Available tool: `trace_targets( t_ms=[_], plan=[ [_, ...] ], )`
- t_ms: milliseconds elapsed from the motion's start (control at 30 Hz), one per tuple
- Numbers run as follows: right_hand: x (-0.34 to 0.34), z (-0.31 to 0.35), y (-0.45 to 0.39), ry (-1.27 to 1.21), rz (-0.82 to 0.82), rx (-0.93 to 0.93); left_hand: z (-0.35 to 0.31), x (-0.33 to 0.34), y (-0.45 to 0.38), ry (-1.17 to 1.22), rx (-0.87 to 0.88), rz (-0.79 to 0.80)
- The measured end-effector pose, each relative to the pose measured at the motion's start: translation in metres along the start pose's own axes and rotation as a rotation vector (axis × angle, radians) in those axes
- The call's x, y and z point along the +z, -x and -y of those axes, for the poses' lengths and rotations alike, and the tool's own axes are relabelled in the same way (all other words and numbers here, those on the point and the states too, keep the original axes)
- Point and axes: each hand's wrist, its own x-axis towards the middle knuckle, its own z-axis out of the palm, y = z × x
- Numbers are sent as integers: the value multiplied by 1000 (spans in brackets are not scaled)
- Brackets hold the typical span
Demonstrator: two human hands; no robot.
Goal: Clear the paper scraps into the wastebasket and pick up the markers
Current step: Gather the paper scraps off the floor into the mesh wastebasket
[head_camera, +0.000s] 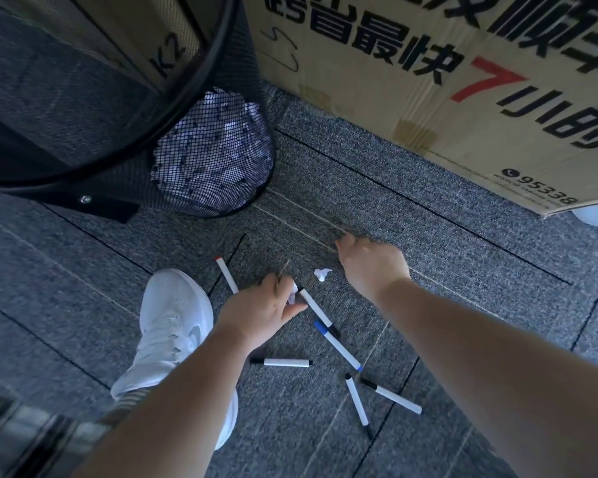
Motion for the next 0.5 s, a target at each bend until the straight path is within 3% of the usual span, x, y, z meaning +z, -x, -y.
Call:
trace_targets(
  t_ms=[300,500],
  plan=[
    [-1,31,13,-230,-154,-121,-5,1,-1,61,-25,88],
    [8,35,13,-120,-32,-143,-6,-11,-3,22,-31,257]
  ],
)
